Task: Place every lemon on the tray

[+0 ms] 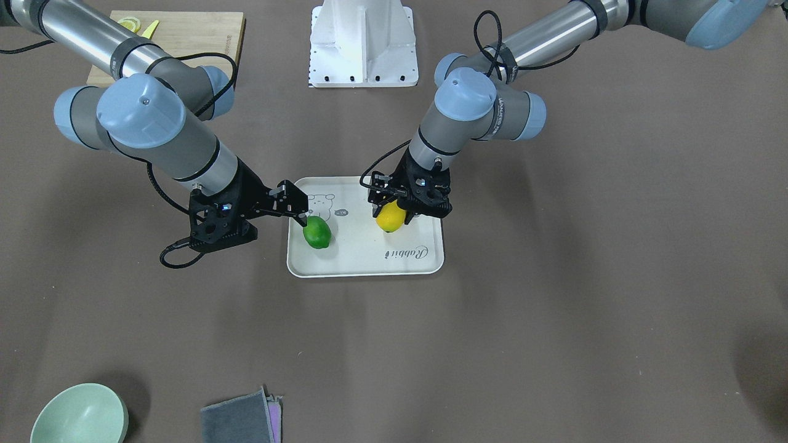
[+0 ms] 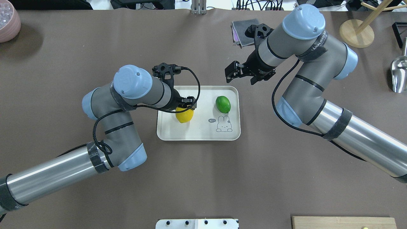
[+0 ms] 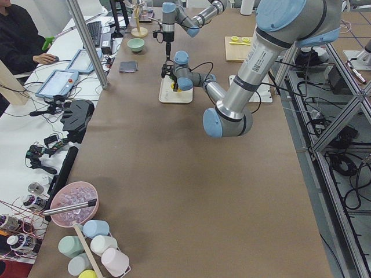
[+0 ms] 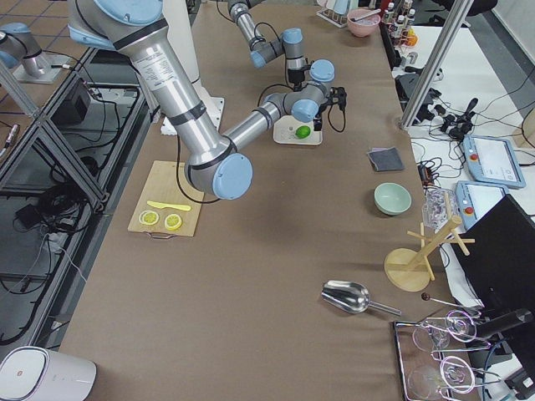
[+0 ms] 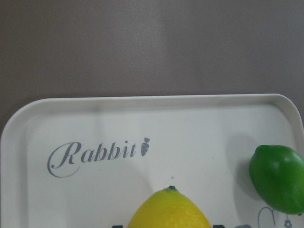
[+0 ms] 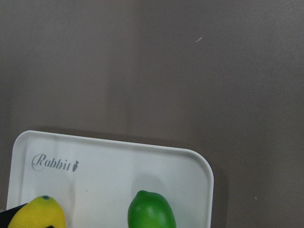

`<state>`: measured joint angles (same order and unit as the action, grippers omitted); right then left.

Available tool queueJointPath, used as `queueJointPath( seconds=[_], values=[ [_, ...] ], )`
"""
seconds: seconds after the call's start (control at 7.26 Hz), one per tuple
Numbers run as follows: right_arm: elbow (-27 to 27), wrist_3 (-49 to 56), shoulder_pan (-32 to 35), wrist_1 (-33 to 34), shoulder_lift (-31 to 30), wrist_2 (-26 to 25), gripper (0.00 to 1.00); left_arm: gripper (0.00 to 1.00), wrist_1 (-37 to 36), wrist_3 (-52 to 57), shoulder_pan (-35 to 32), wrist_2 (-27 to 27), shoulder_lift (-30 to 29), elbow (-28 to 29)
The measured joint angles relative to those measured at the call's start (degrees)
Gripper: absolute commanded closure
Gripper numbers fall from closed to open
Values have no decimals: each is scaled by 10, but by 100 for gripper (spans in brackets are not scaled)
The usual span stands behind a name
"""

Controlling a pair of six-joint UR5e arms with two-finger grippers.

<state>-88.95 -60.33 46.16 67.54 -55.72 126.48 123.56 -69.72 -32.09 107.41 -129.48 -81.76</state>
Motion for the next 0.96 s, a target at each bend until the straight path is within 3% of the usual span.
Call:
queueJointPath(
  seconds=[0.14, 0.55, 0.96],
  values=[
    [-3, 3, 3, 0, -2, 4, 0, 3, -1, 1, 0, -5, 0, 1],
    [-6, 4, 8, 0, -2, 8, 0, 2, -2, 3, -2, -30, 8, -2],
    [-38, 35, 40, 1, -35, 16, 0, 2, -6, 60, -33, -26, 47, -56]
  ],
)
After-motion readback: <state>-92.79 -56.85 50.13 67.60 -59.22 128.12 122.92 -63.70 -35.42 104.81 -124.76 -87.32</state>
